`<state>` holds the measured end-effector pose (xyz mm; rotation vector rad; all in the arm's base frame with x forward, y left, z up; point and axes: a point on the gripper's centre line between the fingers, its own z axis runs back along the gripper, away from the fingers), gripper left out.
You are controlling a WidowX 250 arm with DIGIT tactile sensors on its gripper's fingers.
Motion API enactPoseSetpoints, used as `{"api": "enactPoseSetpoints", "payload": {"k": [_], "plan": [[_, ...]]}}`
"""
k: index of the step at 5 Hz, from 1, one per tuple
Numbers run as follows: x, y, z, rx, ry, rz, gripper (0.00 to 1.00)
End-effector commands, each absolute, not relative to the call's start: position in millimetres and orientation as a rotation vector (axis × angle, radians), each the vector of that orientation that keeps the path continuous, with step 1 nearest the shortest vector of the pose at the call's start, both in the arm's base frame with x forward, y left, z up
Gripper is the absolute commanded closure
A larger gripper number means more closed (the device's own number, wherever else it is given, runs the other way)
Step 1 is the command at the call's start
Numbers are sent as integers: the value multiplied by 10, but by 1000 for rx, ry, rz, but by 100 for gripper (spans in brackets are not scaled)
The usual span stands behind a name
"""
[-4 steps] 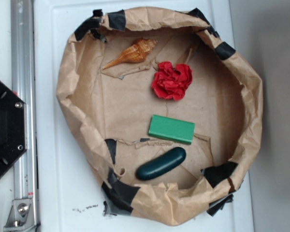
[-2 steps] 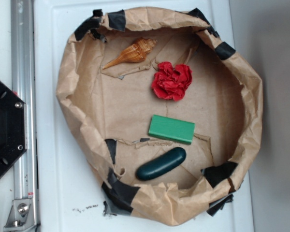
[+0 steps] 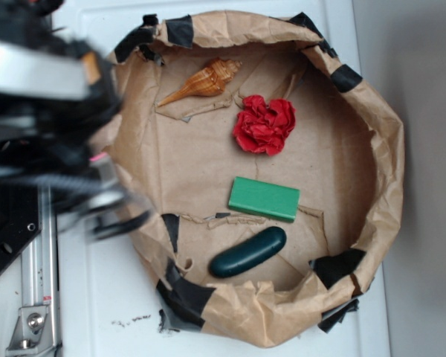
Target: Grab the shell.
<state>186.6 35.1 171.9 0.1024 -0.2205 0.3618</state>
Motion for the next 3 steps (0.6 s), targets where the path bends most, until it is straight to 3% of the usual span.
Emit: {"api": "enactPoseSetpoints", "payload": {"k": [1,2,3], "plan": [[2423,420,1418,137,-265,544,0],[2378,503,1035,173,-277,508,0],[2318,643,804,167,-271,494,0]]}}
